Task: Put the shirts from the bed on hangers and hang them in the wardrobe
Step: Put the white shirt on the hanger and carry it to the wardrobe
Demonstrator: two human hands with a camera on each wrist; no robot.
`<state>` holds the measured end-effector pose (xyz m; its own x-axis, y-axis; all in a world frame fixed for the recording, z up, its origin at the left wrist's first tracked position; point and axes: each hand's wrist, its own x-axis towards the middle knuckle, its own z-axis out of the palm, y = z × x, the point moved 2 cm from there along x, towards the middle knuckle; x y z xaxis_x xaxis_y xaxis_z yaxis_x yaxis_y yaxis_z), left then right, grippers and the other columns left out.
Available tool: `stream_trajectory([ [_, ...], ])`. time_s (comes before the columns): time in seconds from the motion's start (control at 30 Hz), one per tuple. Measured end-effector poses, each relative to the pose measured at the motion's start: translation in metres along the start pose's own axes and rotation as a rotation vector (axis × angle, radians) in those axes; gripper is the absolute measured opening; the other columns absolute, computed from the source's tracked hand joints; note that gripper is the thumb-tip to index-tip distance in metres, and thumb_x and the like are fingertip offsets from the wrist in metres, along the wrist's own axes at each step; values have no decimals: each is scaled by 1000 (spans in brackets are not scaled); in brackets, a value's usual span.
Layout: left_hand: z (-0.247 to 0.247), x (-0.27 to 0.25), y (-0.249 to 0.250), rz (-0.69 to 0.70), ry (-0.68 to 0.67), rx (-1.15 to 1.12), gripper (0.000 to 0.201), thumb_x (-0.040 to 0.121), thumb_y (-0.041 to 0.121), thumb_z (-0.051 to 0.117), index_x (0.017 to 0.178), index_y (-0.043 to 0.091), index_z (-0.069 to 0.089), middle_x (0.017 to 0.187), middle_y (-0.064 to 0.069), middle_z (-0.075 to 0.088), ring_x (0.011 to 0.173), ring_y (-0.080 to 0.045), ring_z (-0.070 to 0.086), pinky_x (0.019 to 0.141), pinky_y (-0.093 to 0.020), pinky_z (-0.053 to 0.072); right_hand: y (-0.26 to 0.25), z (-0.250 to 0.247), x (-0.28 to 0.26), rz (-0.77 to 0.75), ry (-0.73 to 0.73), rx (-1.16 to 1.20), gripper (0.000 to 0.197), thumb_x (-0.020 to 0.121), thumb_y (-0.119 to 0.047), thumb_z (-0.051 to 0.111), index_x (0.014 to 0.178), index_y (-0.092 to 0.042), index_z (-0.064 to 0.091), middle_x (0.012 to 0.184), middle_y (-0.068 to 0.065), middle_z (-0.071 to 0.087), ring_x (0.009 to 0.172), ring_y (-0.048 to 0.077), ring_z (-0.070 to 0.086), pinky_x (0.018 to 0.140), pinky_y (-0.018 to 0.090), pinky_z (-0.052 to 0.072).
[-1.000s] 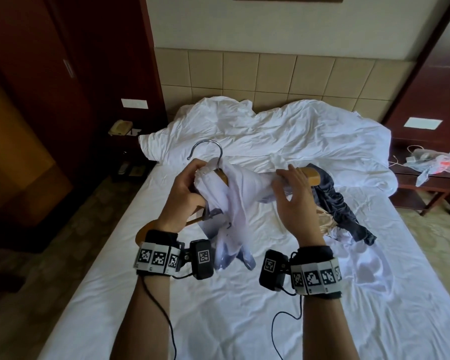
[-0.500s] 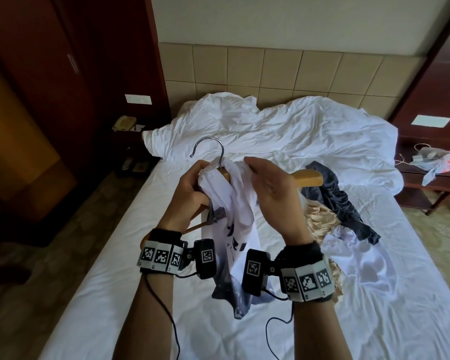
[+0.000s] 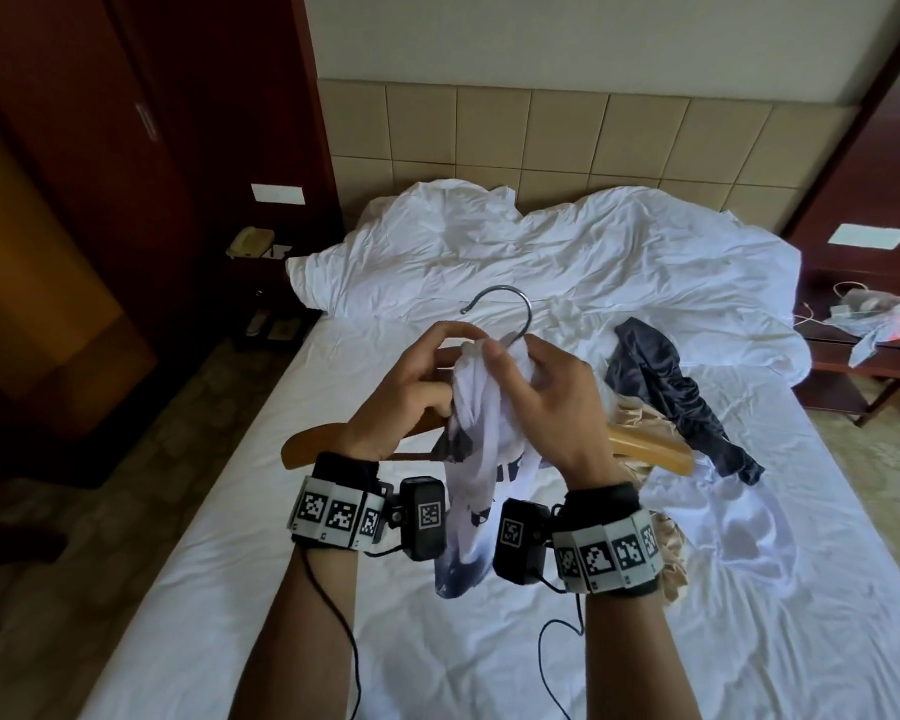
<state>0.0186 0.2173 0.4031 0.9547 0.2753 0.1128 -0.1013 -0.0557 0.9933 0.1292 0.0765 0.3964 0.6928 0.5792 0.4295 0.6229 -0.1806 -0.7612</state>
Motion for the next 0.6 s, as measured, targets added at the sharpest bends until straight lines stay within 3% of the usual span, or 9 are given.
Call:
stream_trajectory([
  [0.1, 10, 5, -1, 22, -43, 102, 72, 73, -7, 52, 142, 13, 47, 103, -14, 69, 86, -25, 66, 70, -29, 52, 3, -1, -2, 95, 126, -1, 63, 102, -61, 55, 60, -17, 36, 50, -7, 32, 46, 9, 27, 47, 27, 21],
  [0.23, 11, 12, -7, 71, 17, 303, 58, 89, -2, 67, 142, 19, 56, 104, 0, 71, 94, -11, 68, 88, -24, 51, 16, -8, 0, 189, 259, 17, 61, 102, -46, 60, 55, -21, 29, 46, -9, 27, 45, 10, 19, 48, 30, 18],
  [0.3, 6, 14, -8, 127, 108, 427, 41, 94, 3, 69, 132, 17, 67, 110, 4, 75, 105, -5, 69, 95, -20, 50, 25, -12, -1, 226, 320, 56, 61, 102, -45, 58, 55, -18, 30, 47, -4, 30, 46, 13, 21, 51, 30, 20],
  [0.37, -1, 15, -9, 195, 229, 501, 27, 96, 1, 65, 116, 14, 77, 108, 8, 77, 105, -1, 69, 94, -19, 52, 30, -18, -2, 251, 383, 85, 60, 102, -42, 57, 56, -16, 31, 49, 0, 31, 47, 15, 21, 52, 30, 21],
  [0.5, -24, 13, -19, 158, 527, 607, 22, 95, 7, 64, 102, 19, 81, 99, 13, 77, 98, -1, 70, 90, -27, 56, 33, -28, -5, 287, 458, 71, 56, 101, -40, 56, 54, -20, 32, 48, 0, 31, 47, 15, 22, 53, 31, 21],
  [0.6, -49, 7, -32, 15, 761, 715, 26, 90, 3, 58, 100, 19, 77, 98, 4, 76, 96, -18, 70, 87, -40, 58, 39, -31, -5, 273, 480, 71, 58, 99, -43, 55, 56, -9, 34, 51, 15, 37, 50, 18, 25, 54, 32, 25],
])
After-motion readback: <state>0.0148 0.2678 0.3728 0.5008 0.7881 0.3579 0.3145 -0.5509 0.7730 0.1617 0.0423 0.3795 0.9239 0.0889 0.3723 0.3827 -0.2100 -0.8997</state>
